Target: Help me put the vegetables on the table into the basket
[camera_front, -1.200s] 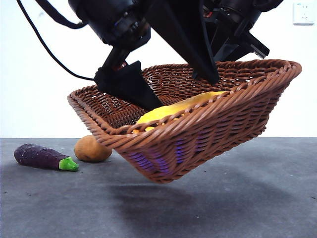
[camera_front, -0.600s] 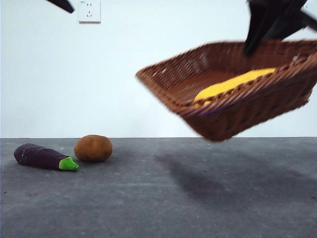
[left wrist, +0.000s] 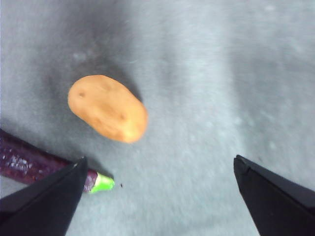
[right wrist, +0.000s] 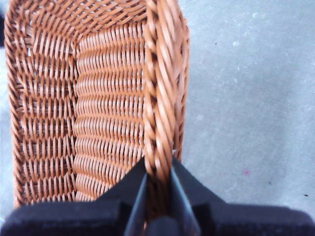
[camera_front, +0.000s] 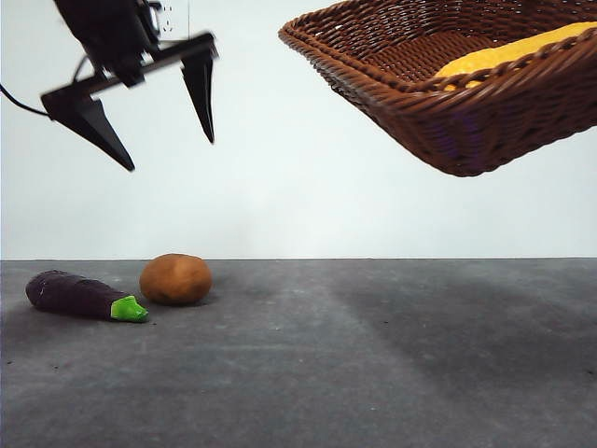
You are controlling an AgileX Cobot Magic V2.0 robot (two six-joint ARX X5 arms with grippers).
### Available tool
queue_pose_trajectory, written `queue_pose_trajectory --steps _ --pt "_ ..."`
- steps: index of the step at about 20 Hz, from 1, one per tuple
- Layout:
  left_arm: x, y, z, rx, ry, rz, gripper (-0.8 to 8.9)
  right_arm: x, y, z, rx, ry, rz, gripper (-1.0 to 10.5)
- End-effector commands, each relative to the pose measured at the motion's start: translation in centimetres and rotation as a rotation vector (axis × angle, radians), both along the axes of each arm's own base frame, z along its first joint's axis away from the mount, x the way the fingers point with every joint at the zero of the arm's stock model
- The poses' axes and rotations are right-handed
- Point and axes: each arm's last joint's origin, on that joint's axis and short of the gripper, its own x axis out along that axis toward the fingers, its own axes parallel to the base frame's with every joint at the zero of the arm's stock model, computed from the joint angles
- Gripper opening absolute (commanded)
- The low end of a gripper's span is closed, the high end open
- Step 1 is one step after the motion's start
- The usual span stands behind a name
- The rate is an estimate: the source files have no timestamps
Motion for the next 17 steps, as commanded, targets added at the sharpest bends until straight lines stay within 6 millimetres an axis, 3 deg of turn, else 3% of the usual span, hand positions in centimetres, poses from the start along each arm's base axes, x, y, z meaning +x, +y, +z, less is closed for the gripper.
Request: queue_pose_trajectory --steps 1,9,17 --pt "2.0 -0.4 -1.3 0.028 0.072 0.061 4.99 -0.1 0.0 0.1 -0.004 -0.02 0.021 -0.1" --pt "5.6 -0.3 -6.1 0.077 0.187 0.164 4.99 -0.2 0.0 0.1 -0.023 -0.03 0.038 -0.1" --pt "7.3 -0.6 -9.0 0.059 0.195 0.204 4.99 -0.2 0.1 0.1 -0.023 -0.039 0.078 -0.1"
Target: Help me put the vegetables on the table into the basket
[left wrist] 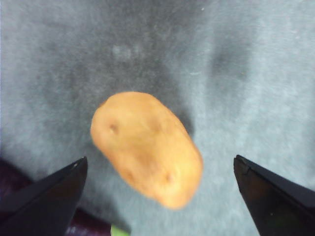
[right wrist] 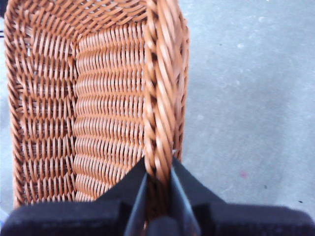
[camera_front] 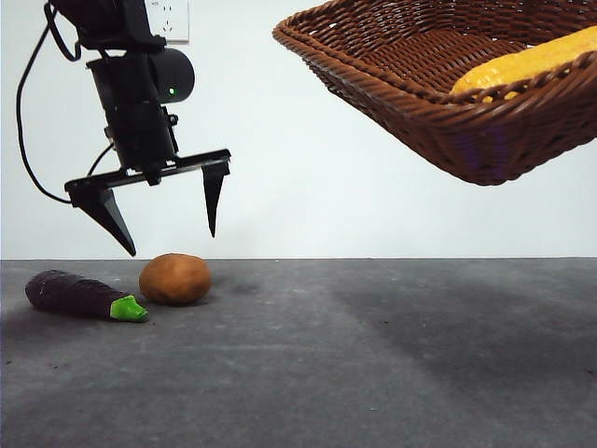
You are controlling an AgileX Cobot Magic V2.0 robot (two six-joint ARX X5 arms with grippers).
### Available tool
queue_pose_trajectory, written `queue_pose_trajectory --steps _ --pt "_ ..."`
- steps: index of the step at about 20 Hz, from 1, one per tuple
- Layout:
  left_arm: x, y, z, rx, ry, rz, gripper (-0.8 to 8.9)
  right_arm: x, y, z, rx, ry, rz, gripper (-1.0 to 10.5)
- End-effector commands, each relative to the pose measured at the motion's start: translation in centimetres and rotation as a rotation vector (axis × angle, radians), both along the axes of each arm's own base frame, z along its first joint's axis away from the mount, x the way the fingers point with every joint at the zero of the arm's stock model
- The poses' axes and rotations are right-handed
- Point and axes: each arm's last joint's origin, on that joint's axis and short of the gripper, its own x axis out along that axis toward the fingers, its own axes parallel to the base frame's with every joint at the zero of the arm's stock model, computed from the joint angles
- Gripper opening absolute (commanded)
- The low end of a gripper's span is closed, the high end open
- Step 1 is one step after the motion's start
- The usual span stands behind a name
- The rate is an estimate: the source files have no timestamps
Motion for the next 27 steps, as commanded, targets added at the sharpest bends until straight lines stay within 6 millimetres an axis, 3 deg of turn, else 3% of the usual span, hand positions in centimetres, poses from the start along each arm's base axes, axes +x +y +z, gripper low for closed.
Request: queue_pose_trajectory --steps 1,14,17,23,26,27 --pt "0.5 0.0 -1.1 0.002 0.016 0.017 4.99 -0.1 0.0 0.1 0.013 -0.017 0.021 -0.1" --pt "1.6 -0.2 -3.7 0.014 0.035 0.025 4.95 -0.1 0.1 0.2 0.024 -0.026 0.059 -0.1" --pt "1.8 -0.3 -4.1 0.004 0.034 0.02 3.75 -0.1 0.1 0.2 0.024 -0.026 0.059 -0.1" --pt "1.9 -0.8 -5.5 -0.008 0.073 0.0 3.55 -0.1 0.1 0.2 0.024 -0.025 0.059 -0.1" --pt "2.0 -1.0 -5.5 -0.025 0.061 -0.041 0.48 -0.1 0.1 0.2 0.024 -0.026 0.059 -0.1" --pt "2.1 -1.1 -5.5 -0.037 0.056 -0.048 -0.01 -0.1 0.1 0.2 0.024 -0.025 0.059 -0.1"
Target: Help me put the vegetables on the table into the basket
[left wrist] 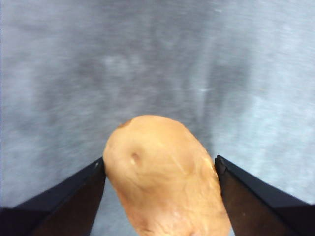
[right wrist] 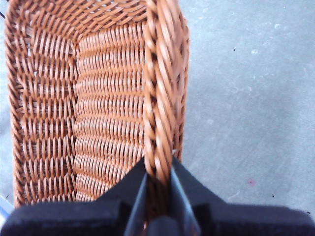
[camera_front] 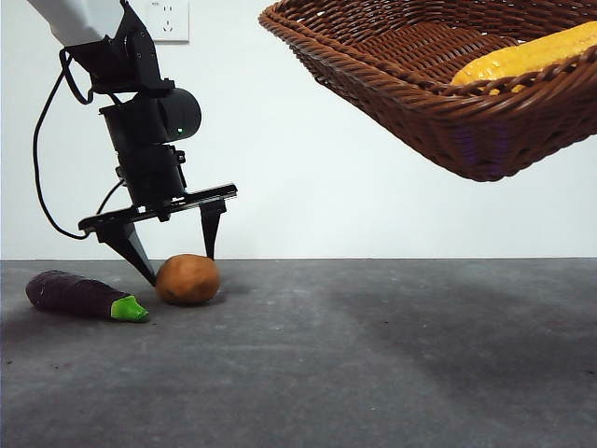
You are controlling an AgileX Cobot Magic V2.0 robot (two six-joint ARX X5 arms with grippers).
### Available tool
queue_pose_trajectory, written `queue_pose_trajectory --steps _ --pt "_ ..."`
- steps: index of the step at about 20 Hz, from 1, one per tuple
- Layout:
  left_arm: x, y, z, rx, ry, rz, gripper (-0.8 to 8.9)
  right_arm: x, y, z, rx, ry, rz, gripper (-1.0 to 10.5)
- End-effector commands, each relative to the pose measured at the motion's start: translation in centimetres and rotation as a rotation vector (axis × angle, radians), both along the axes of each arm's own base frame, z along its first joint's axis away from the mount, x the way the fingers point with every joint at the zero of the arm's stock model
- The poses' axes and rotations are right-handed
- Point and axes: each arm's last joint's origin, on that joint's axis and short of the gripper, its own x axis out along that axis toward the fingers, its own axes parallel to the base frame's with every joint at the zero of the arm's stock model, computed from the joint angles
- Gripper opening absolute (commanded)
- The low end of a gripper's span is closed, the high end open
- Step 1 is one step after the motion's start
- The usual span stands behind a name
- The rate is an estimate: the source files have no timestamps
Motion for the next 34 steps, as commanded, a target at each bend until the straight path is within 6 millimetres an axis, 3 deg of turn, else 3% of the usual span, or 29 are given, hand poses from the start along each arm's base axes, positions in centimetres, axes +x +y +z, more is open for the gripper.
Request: queue_pose_trajectory --steps 1,8,11,15,19,23,28,31,34 --pt "0.2 -0.5 -1.9 -0.022 0.032 -0.042 -0.05 0.0 0.0 0.1 0.014 -0.013 0.005 -0.1" --pt "0.2 -1.2 -1.6 -0.058 0.003 -0.128 -0.06 0.0 0.0 0.1 0.01 -0.011 -0.002 -0.1" --pt "0.0 -0.9 -0.4 -0.049 -0.033 -0.169 -0.06 0.0 0.0 0.1 0.004 -0.009 -0.013 -0.1" --pt "-0.4 0.0 2.7 -0.06 -0.123 -0.22 -0.06 0.1 0.0 -0.1 0.005 0.011 -0.019 -0.1" --pt "-2.4 1.0 7.7 -0.018 -0.244 -0.348 -0.06 1.1 0.2 -1.0 -0.014 0.068 -0.042 -0.1" --pt "-6.5 2.1 13.9 0.024 -0.372 -0.484 -0.06 3.5 0.7 -3.0 -0.029 0.169 -0.052 -0.1" --pt "-14.0 2.5 20.6 -0.002 -0.502 -0.694 -0.06 6.4 1.6 -5.9 -0.027 0.302 -0.047 -0.1" --pt "-18.4 0.8 22.2 -0.088 -0.545 -0.881 -0.06 7.5 1.9 -7.0 0.011 0.353 -0.036 -0.1" --pt "-21.3 -2.4 21.3 -0.144 -0.551 -1.037 -0.06 7.6 2.8 -7.1 0.029 0.364 -0.018 -0.1"
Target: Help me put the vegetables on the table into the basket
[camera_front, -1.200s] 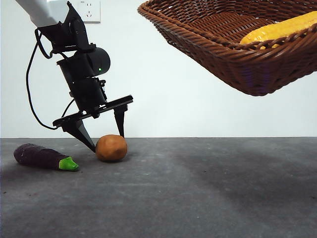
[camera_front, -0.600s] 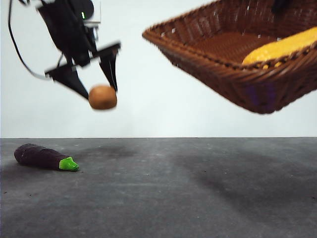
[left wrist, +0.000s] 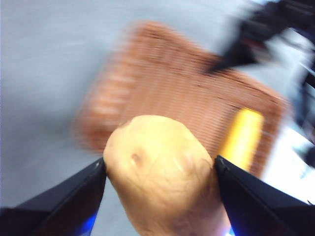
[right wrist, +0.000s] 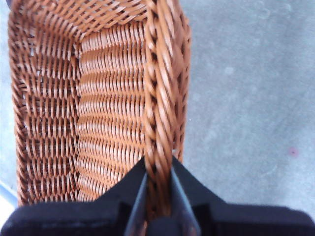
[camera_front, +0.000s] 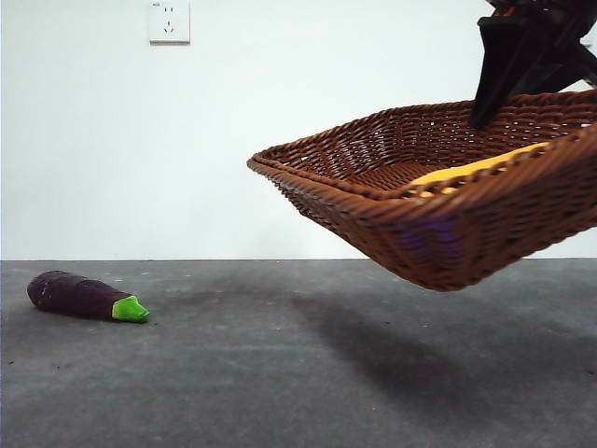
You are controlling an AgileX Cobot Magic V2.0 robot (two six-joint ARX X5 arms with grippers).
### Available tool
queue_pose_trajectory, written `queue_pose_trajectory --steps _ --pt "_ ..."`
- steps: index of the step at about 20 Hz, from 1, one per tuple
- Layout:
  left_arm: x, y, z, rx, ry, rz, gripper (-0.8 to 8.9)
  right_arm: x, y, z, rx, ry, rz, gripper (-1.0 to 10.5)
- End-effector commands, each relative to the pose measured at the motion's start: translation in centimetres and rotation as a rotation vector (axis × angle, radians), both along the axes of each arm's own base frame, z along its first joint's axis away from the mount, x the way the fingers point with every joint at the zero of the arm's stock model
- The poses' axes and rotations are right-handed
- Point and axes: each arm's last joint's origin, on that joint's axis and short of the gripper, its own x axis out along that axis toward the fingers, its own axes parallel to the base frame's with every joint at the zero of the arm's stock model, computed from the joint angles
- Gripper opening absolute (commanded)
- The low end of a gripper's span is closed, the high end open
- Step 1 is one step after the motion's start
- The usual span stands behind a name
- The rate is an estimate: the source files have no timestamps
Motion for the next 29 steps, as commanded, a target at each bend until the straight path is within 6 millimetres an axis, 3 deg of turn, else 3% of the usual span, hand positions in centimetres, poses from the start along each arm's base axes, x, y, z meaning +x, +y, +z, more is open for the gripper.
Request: queue_pose_trajectory --steps 1,6,14,15,18,24,26,29 --pt "-1.2 -3.1 -2.4 0.033 0.02 -0.135 -0.06 -0.3 0.9 0.0 0.028 0.01 0.017 -0.1" --pt "-2.5 -8.7 -10.0 0.069 -0.003 -0.282 -0.06 -1.3 3.6 0.0 0.034 0.027 0.095 -0.1" --pt "-1.5 -10.4 -14.8 0.22 0.157 -0.288 0.0 -2.4 7.1 0.4 0.063 -0.001 0.142 -0.1" --pt "-1.5 -10.4 -15.0 0.229 0.169 -0.288 0.15 -2.4 7.1 0.4 0.063 0.002 0.134 -0.1" --pt "-1.3 -10.5 -14.9 0.205 0.18 -0.249 2.98 -2.5 7.0 0.3 0.059 0.012 0.133 -0.1" --pt "-1.5 -9.5 -13.6 0.175 0.181 -0.203 3.29 -2.5 7.0 0.3 0.05 0.01 0.148 -0.1" --pt "-1.2 -8.8 -12.9 0.145 0.184 -0.154 4.53 -2.5 7.0 0.3 0.052 0.006 0.148 -0.1" --pt "-1.0 -7.9 -12.7 0.149 0.197 -0.127 4.54 -2.5 7.0 0.3 0.051 0.004 0.151 -0.1"
